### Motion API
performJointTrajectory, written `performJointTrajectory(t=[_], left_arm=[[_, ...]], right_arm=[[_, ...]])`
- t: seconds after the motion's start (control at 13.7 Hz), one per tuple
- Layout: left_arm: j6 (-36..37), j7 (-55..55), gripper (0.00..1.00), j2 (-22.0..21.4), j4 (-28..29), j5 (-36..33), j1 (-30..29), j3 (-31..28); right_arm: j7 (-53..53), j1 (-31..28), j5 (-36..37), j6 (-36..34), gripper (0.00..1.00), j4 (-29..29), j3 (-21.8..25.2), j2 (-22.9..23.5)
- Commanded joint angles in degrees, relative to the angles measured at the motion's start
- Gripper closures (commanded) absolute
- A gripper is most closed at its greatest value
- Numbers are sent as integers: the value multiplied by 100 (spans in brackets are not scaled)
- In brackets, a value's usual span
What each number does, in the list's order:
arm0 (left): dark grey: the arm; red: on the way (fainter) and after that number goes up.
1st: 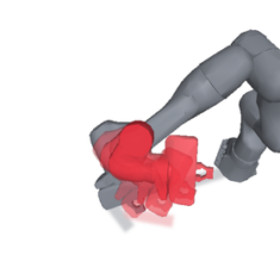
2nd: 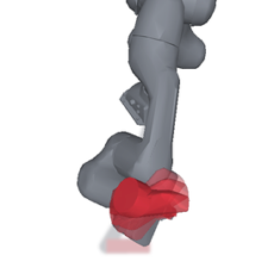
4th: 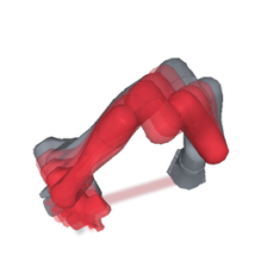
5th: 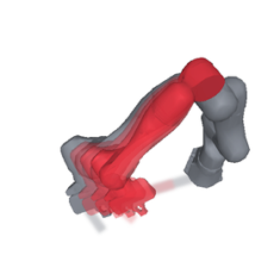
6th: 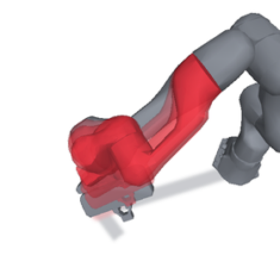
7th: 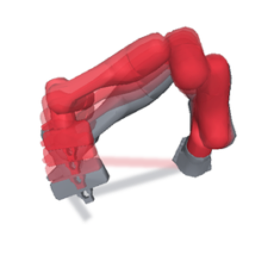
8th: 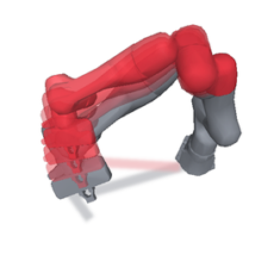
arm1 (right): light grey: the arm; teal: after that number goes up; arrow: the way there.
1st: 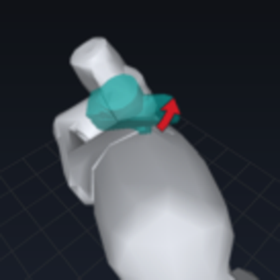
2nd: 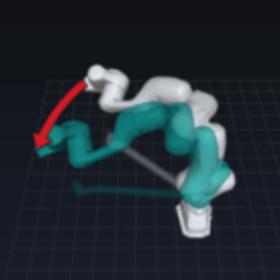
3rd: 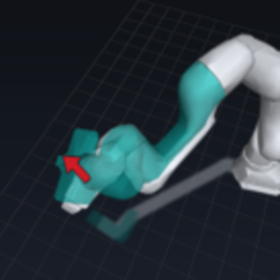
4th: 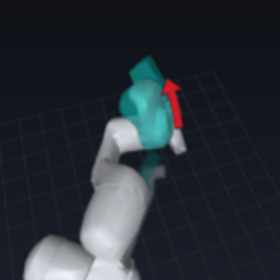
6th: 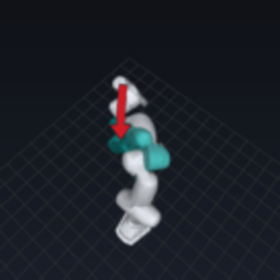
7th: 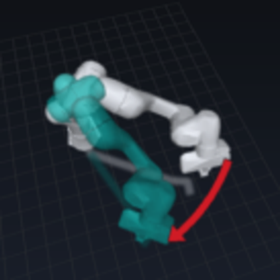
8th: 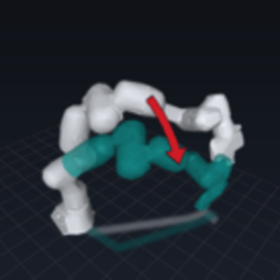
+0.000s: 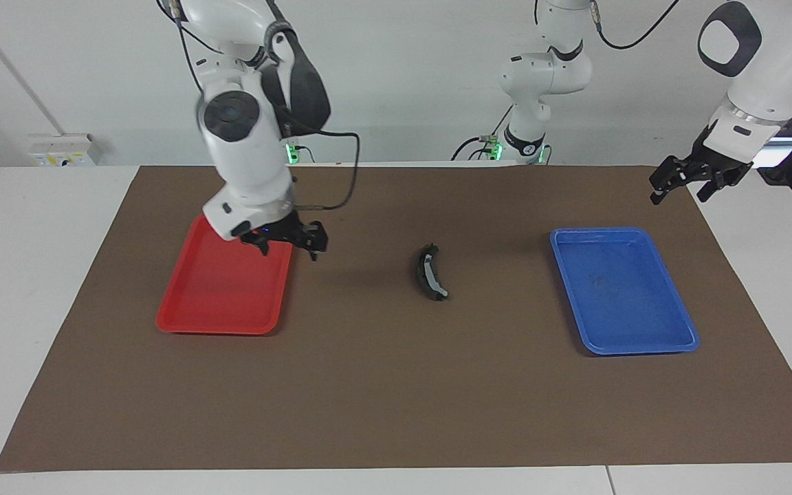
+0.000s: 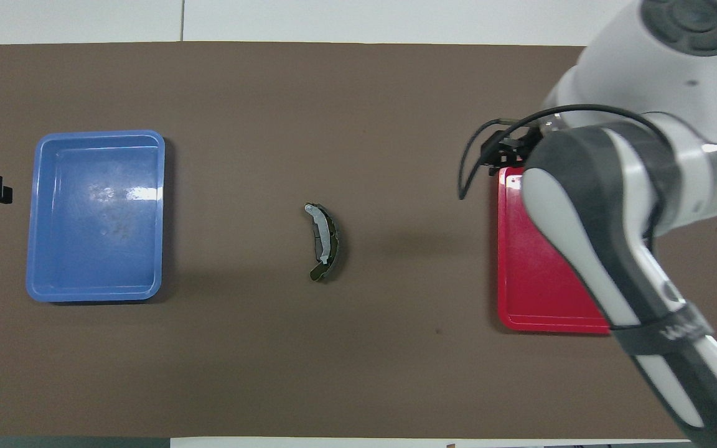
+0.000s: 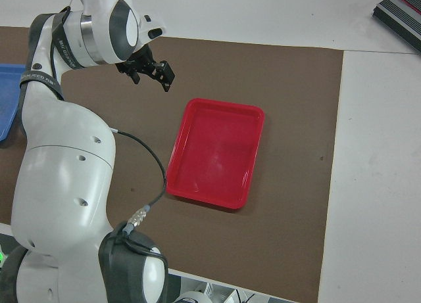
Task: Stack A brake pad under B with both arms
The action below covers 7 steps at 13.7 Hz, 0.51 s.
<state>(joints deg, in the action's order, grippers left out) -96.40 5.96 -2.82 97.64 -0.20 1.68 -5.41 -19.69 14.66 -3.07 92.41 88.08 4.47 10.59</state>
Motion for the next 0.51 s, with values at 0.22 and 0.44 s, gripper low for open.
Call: performJointTrajectory(t=[0.22, 0.44], left_arm=[[691, -104, 0, 334, -869, 231, -27, 32], [860, -113, 0, 370, -923, 214, -431, 707]], right_arm=[[1552, -1570, 52, -934, 0, 544, -254, -1348], [1697, -1624, 219, -972, 0, 744, -52, -1506]])
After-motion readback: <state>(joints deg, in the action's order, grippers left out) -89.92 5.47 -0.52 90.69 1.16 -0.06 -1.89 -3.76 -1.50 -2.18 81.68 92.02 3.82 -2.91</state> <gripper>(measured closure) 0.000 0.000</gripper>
